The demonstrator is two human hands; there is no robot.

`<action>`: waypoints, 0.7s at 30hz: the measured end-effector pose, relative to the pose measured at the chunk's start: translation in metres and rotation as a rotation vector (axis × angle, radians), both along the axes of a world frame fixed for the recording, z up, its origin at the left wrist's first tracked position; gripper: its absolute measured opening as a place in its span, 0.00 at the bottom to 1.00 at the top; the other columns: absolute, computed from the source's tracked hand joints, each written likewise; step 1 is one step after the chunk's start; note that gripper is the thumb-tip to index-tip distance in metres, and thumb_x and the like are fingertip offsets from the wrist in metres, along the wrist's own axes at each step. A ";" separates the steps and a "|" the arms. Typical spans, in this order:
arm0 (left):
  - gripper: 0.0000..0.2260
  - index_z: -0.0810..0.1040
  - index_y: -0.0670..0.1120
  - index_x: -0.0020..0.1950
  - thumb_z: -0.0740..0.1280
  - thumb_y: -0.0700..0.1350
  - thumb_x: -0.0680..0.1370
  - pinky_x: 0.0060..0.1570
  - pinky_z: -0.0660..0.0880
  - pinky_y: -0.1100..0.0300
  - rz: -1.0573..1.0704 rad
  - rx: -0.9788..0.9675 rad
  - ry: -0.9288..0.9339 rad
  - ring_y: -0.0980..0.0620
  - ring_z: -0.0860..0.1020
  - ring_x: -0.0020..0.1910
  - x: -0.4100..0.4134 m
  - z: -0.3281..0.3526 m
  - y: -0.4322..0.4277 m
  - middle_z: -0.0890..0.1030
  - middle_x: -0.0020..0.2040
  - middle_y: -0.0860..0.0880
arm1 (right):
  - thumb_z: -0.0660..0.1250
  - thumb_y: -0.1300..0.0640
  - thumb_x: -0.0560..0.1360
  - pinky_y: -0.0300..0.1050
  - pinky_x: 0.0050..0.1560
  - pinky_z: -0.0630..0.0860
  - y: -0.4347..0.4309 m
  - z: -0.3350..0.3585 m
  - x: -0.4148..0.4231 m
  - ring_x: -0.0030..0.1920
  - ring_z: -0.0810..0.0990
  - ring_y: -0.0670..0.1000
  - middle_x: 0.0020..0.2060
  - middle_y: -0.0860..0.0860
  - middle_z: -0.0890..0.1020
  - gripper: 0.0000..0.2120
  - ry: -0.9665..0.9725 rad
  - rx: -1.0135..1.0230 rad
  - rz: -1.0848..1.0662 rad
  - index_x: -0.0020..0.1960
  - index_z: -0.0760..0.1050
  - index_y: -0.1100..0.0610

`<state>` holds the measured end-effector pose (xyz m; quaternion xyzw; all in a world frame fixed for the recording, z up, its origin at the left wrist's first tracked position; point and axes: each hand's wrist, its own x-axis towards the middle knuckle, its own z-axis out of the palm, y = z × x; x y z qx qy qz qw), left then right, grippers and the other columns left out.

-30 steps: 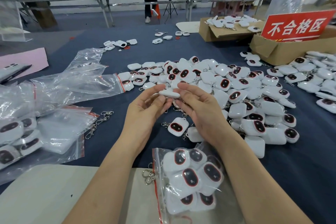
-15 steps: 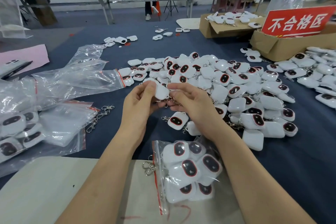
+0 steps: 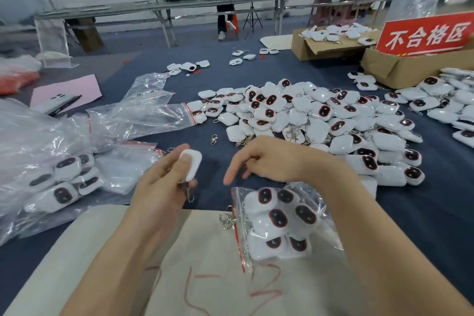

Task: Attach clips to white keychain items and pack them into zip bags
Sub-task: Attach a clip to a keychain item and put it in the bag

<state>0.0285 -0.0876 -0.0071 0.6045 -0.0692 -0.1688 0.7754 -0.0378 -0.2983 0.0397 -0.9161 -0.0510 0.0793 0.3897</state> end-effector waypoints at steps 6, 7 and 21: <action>0.13 0.84 0.53 0.54 0.73 0.47 0.70 0.47 0.75 0.62 -0.016 0.068 -0.159 0.57 0.83 0.45 -0.012 0.001 0.003 0.87 0.50 0.54 | 0.55 0.69 0.71 0.41 0.29 0.68 0.019 -0.009 0.007 0.23 0.67 0.44 0.25 0.45 0.77 0.23 0.043 -0.245 0.028 0.36 0.82 0.46; 0.11 0.84 0.54 0.52 0.73 0.48 0.70 0.45 0.77 0.63 -0.002 0.085 -0.225 0.55 0.84 0.44 -0.015 0.000 0.002 0.86 0.49 0.54 | 0.56 0.68 0.70 0.41 0.30 0.69 0.019 -0.010 0.008 0.23 0.68 0.44 0.25 0.45 0.76 0.22 0.050 -0.242 0.016 0.34 0.80 0.47; 0.15 0.81 0.60 0.53 0.71 0.39 0.78 0.49 0.81 0.60 -0.169 0.335 -0.685 0.57 0.82 0.55 -0.047 -0.006 -0.012 0.84 0.55 0.56 | 0.53 0.72 0.67 0.46 0.39 0.76 0.008 -0.013 0.009 0.34 0.77 0.46 0.31 0.48 0.80 0.20 -0.069 0.075 -0.187 0.27 0.70 0.51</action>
